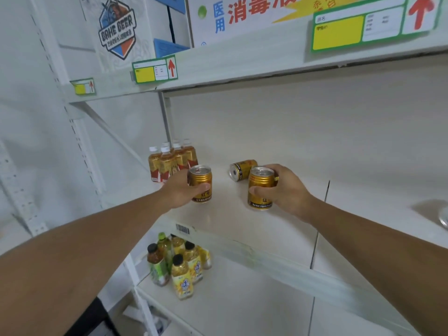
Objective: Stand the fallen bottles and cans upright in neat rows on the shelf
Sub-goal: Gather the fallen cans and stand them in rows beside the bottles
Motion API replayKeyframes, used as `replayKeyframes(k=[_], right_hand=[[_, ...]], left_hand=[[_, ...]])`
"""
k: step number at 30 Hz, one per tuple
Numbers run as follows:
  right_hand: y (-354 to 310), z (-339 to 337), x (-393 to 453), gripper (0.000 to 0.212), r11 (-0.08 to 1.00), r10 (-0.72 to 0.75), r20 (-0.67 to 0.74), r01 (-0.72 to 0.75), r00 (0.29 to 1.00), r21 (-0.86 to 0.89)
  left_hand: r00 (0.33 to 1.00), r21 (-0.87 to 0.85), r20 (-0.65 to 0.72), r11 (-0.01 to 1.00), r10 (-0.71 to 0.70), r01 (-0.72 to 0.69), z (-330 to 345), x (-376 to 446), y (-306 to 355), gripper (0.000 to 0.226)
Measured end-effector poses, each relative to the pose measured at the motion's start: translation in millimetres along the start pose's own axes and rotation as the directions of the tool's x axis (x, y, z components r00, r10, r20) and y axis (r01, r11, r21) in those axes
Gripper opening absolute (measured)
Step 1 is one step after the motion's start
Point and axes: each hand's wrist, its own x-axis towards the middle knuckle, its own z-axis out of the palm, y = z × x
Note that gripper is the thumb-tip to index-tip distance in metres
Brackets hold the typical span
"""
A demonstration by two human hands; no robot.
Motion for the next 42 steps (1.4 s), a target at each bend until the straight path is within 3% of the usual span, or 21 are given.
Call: replayKeyframes(k=[2,6,11,20,31,42], right_hand=[[3,9,3,0.041,1.0,-0.012,0.019,0.013,1.0,-0.017],[6,36,11,0.049,0.999,0.003,0.001,-0.003,1.0,-0.038],[1,74,37,0.059,0.997,0.046,-0.033,-0.048,0.998,-0.059],[-4,148,92,0.061,0.986,0.114,-0.174,-0.133,0.978,-0.104],[5,194,137,0.071,0.973,0.159,-0.338,-0.205,0.928,-0.106],[18,198,178,0.07,0.941,0.21,-0.357,-0.287,0.91,-0.179]], left_hand=[[1.0,-0.007,-0.007,1.0,-0.012,0.012,1,-2,-6,0.035],[1.0,-0.019,-0.016,1.0,0.004,-0.005,-1,6,-24,0.029],[0.999,-0.036,0.025,0.999,0.03,-0.029,-10,38,-52,0.038],[0.981,-0.213,0.102,0.967,0.163,-0.139,-10,111,-101,0.042],[0.995,-0.282,0.012,0.955,0.097,-0.089,16,155,-110,0.052],[0.993,-0.285,0.053,0.955,0.105,-0.086,25,197,-113,0.053]])
